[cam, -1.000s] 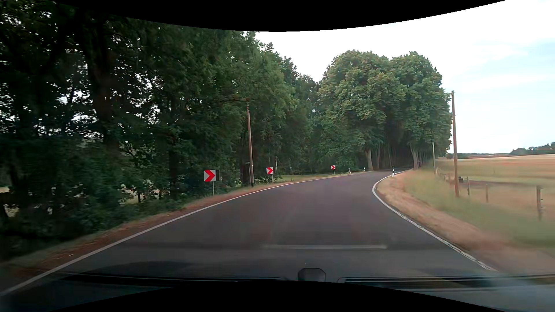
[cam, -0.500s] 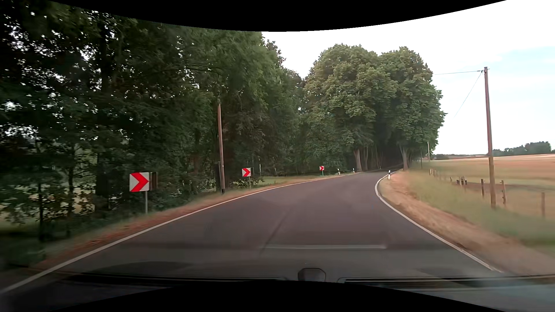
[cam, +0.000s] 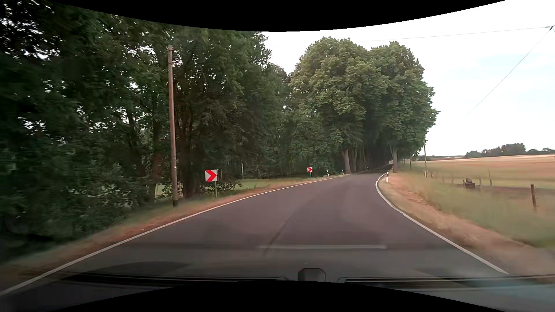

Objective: Follow the waypoints while adhering to traffic rules and regulations

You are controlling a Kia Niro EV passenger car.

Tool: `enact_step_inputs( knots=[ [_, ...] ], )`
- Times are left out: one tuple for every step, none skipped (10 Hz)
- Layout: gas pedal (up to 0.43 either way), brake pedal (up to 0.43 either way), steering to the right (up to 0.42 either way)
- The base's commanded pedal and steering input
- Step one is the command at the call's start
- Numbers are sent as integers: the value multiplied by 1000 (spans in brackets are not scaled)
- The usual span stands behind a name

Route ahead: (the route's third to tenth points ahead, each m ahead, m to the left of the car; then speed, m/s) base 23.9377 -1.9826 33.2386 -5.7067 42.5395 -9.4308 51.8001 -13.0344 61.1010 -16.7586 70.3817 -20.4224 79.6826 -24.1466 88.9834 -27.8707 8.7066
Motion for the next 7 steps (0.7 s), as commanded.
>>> enact_step_inputs(
  knots=[
    [0, 0, 56],
    [0, 0, 57],
    [0, 0, 57],
    [0, 0, 61],
    [0, 0, 66],
    [0, 0, 68],
    [0, 0, 69]
  ],
)
